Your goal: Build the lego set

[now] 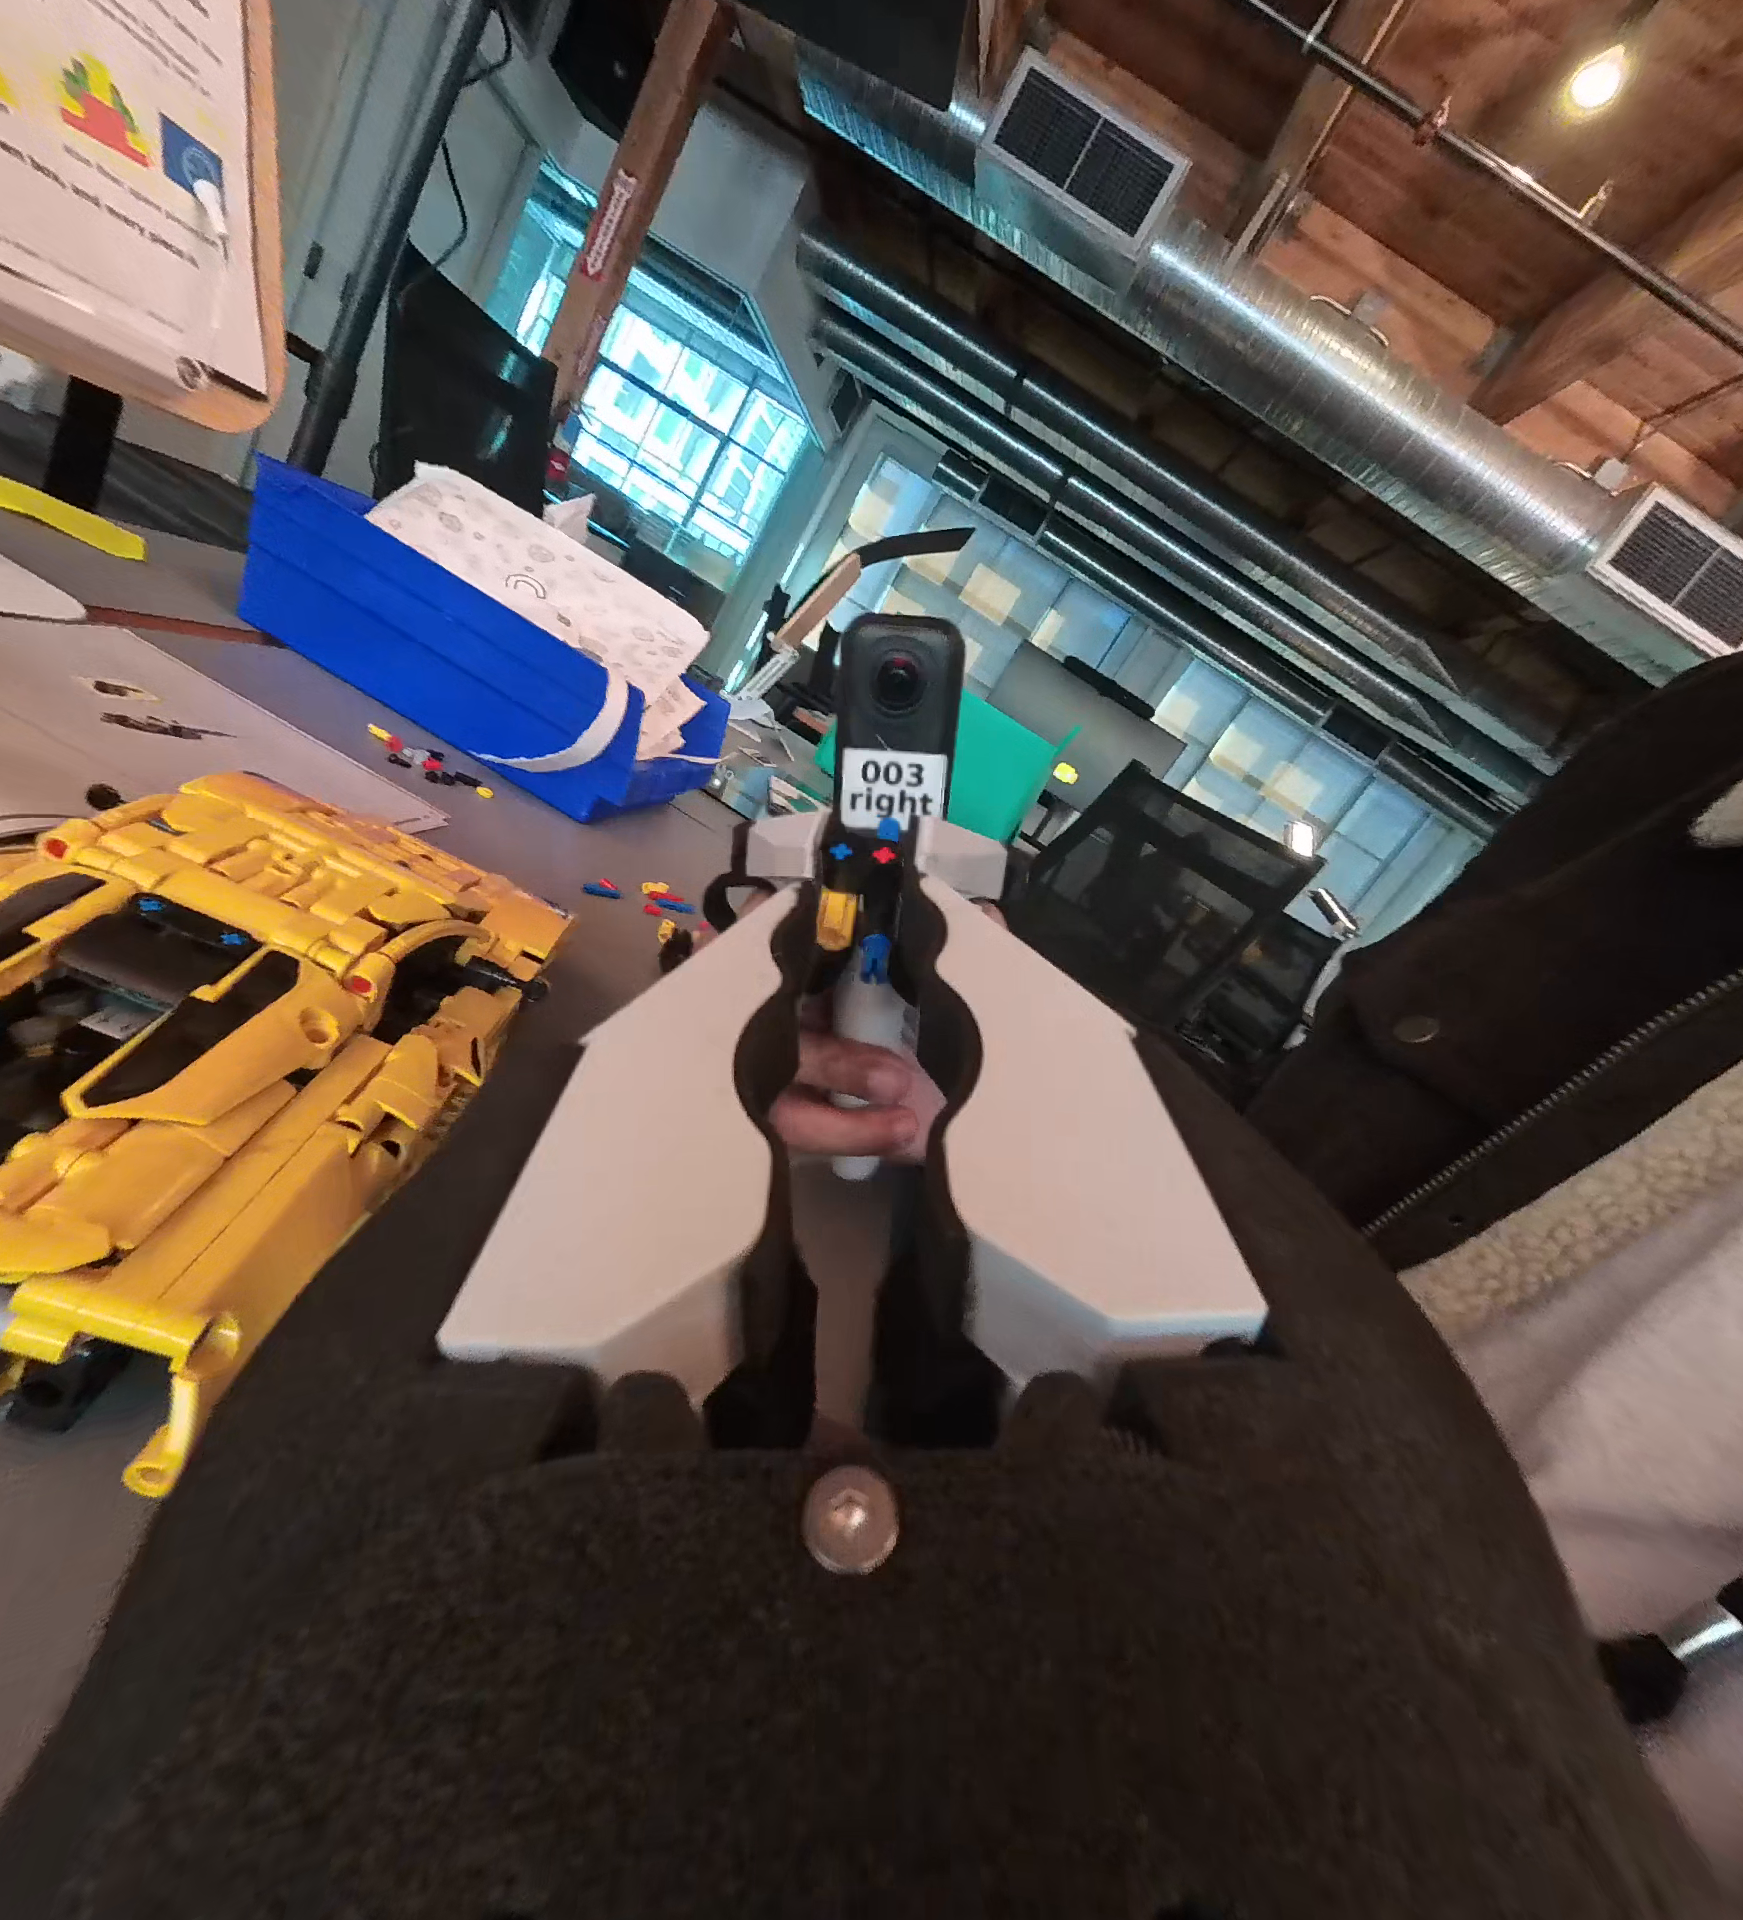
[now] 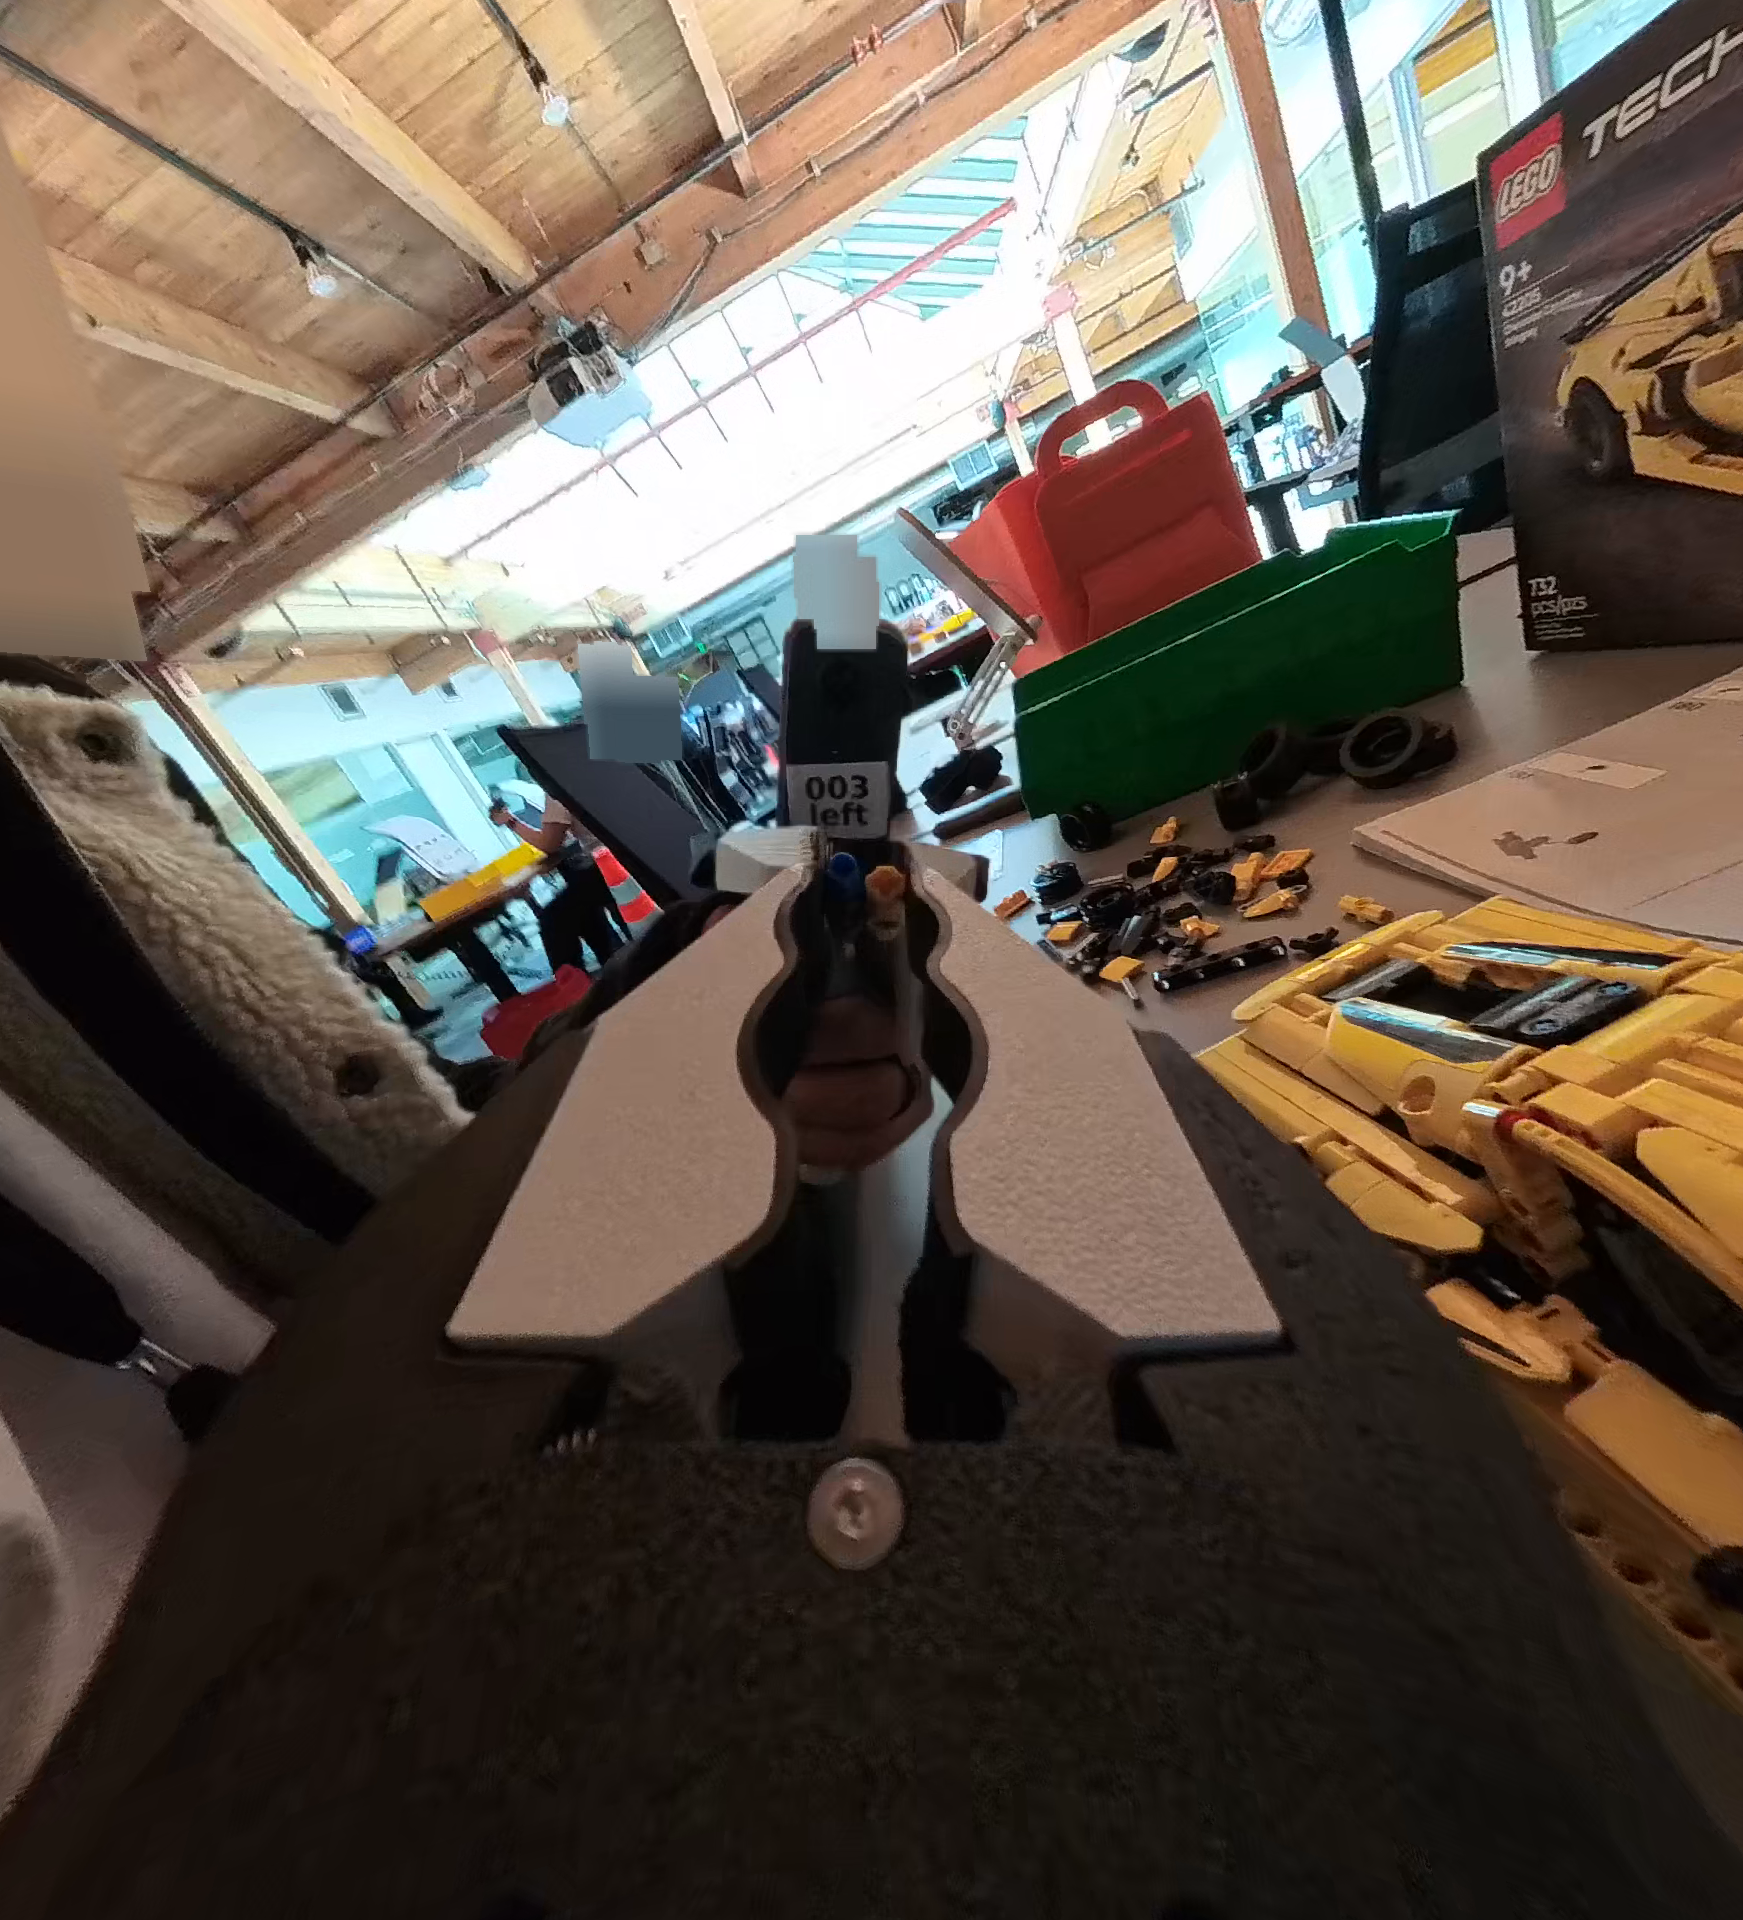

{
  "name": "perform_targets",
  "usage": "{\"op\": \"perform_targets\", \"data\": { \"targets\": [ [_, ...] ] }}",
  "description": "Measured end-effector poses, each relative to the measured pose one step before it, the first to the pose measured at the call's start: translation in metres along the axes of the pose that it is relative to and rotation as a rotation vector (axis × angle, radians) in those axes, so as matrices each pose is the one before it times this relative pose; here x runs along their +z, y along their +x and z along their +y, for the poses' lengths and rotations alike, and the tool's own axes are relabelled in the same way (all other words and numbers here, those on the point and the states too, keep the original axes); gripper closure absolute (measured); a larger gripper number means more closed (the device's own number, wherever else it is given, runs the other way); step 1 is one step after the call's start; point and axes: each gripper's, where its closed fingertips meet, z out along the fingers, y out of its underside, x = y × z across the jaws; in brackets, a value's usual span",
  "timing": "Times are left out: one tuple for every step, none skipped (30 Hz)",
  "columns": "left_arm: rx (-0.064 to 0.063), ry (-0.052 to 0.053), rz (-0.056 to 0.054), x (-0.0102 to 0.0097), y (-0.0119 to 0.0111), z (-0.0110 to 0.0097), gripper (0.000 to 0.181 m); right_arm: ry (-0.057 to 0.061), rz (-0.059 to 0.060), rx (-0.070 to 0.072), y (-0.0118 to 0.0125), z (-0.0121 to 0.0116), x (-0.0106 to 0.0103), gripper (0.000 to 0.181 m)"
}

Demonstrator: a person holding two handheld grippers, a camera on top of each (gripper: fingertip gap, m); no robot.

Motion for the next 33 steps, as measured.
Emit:
{"op": "perform_targets", "data": {
  "targets": [
    [-0.0198, -0.0129, 0.0083, -0.00038, -0.00061, 0.00220, 0.166, -0.0227, 0.0183, -0.0472, 0.00083, 0.00148, -0.00212, 0.167],
    [-0.0255, -0.0139, 0.0100, -0.00080, -0.00085, 0.00233, 0.166, -0.0353, 0.0336, -0.0752, 0.00238, 0.00087, -0.00320, 0.163],
    [-0.0319, -0.0179, 0.0114, -0.00067, -0.00118, 0.00294, 0.166, -0.0494, 0.0380, -0.0927, 0.00273, 0.00056, -0.00343, 0.154],
    [-0.0354, -0.0196, 0.0098, -0.00017, -0.00163, 0.00371, 0.166, -0.0611, 0.0237, -0.1064, 0.00005, 0.00086, -0.00279, 0.147],
    [-0.0340, -0.0207, 0.0127, 0.00051, -0.00106, 0.00396, 0.166, -0.0573, 0.0107, -0.0969, -0.00232, 0.00070, -0.00198, 0.142],
    [-0.0266, -0.0204, 0.0168, 0.00093, 0.00042, 0.00373, 0.166, -0.0458, -0.0077, -0.0852, -0.00531, 0.00045, -0.00080, 0.138],
    [-0.0162, -0.0188, 0.0181, 0.00125, 0.00156, 0.00337, 0.167, -0.0448, -0.0148, -0.0777, -0.00612, 0.00163, -0.00008, 0.140],
    [-0.0096, -0.0187, 0.0177, 0.00140, 0.00211, 0.00325, 0.167, -0.0411, -0.0121, -0.0715, -0.00554, 0.00239, 0.00037, 0.142],
    [-0.0050, -0.0181, 0.0139, 0.00154, 0.00201, 0.00332, 0.167, -0.0283, -0.0170, -0.0603, -0.00615, 0.00190, 0.00079, 0.144],
    [-0.0018, -0.0211, 0.0126, 0.00163, 0.00205, 0.00379, 0.167, -0.0138, -0.0106, -0.0476, -0.00474, 0.00048, 0.00117, 0.148],
    [0.0001, -0.0202, 0.0152, 0.00179, 0.00274, 0.00352, 0.167, -0.0072, 0.0164, -0.0336, -0.00043, 0.00042, 0.00144, 0.149],
    [0.0036, -0.0153, 0.0102, 0.00149, 0.00223, 0.00267, 0.167, -0.0126, 0.0050, -0.0349, -0.00152, 0.00245, 0.00141, 0.152],
    [0.0047, -0.0173, 0.0043, 0.00141, 0.00115, 0.00289, 0.166, -0.0111, -0.0137, -0.0173, -0.00359, 0.00225, 0.00147, 0.152],
    [0.0000, -0.0132, 0.0072, 0.00118, 0.00117, 0.00224, 0.167, -0.0071, -0.0324, 0.0072, -0.00520, 0.00129, 0.00147, 0.154],
    [-0.0023, -0.0056, 0.0085, 0.00074, 0.00129, 0.00105, 0.167, -0.0101, -0.0347, 0.0159, -0.00541, 0.00220, 0.00172, 0.155],
    [-0.0032, -0.0056, 0.0010, 0.00011, -0.00007, 0.00089, 0.167, -0.0092, -0.0142, 0.0106, -0.00253, 0.00237, 0.00150, 0.151],
    [-0.0074, -0.0040, -0.0007, -0.00011, -0.00080, 0.00073, 0.167, -0.0034, -0.0065, 0.0059, -0.00120, 0.00098, 0.00002, 0.150],
    [-0.0064, -0.0020, 0.0048, 0.00019, 0.00030, 0.00041, 0.167, -0.0004, -0.0075, 0.0077, -0.00100, 0.00018, -0.00048, 0.149],
    [-0.0010, -0.0045, 0.0049, 0.00049, 0.00079, 0.00068, 0.167, 0.0030, -0.0007, 0.0033, -0.00015, -0.00030, -0.00059, 0.150],
    [-0.0006, -0.0051, 0.0021, 0.00057, 0.00033, 0.00086, 0.167, 0.0001, 0.0065, -0.0103, 0.00030, 0.00010, -0.00057, 0.153],
    [-0.0048, -0.0002, 0.0015, 0.00015, -0.00013, 0.00011, 0.167, -0.0054, 0.0083, -0.0180, -0.00006, 0.00059, -0.00007, 0.154],
    [-0.0107, 0.0043, 0.0061, -0.00022, 0.00027, -0.00067, 0.167, 0.0005, 0.0134, -0.0082, 0.00070, -0.00039, 0.00014, 0.154],
    [-0.0143, 0.0080, 0.0086, -0.00038, 0.00044, -0.00115, 0.167, 0.0057, 0.0105, -0.0033, 0.00058, -0.00092, 0.00021, 0.154],
    [-0.0118, 0.0170, 0.0037, -0.00049, -0.00001, -0.00247, 0.167, 0.0047, 0.0162, -0.0040, 0.00221, -0.00116, 0.00008, 0.154],
    [-0.0055, 0.0238, 0.0016, -0.00100, 0.00017, -0.00366, 0.166, 0.0049, 0.0248, 0.0019, 0.00408, -0.00110, 0.00036, 0.154],
    [-0.0014, 0.0211, 0.0061, -0.00090, 0.00111, -0.00328, 0.164, 0.0094, 0.0182, 0.0088, 0.00323, -0.00143, 0.00082, 0.154],
    [-0.0006, 0.0158, 0.0053, -0.00059, 0.00134, -0.00243, 0.160, 0.0157, 0.0153, 0.0051, 0.00237, -0.00184, 0.00134, 0.154],
    [-0.0010, 0.0106, -0.0026, -0.00048, -0.00041, -0.00169, 0.158, 0.0164, 0.0196, -0.0019, 0.00225, -0.00165, 0.00183, 0.154],
    [-0.0038, 0.0023, -0.0069, -0.00014, -0.00158, -0.00028, 0.159, 0.0166, 0.0222, -0.0072, 0.00205, -0.00157, 0.00217, 0.154],
    [-0.0060, -0.0033, -0.0030, 0.00036, -0.00121, 0.00072, 0.159, 0.0150, 0.0164, -0.0113, 0.00110, -0.00147, 0.00238, 0.154],
    [-0.0046, -0.0018, 0.0012, 0.00053, -0.00012, 0.00054, 0.159, 0.0073, 0.0212, -0.0130, 0.00178, -0.00079, 0.00253, 0.155],
    [-0.0019, 0.0008, 0.0000, 0.00026, -0.00020, 0.00004, 0.160, 0.0020, 0.0192, -0.0141, 0.00170, 0.00001, 0.00260, 0.155],
    [-0.0020, 0.0066, -0.0041, -0.00053, -0.00091, -0.00084, 0.164, 0.0009, 0.0137, -0.0106, 0.00126, 0.00034, 0.00240, 0.155]
  ]
}}
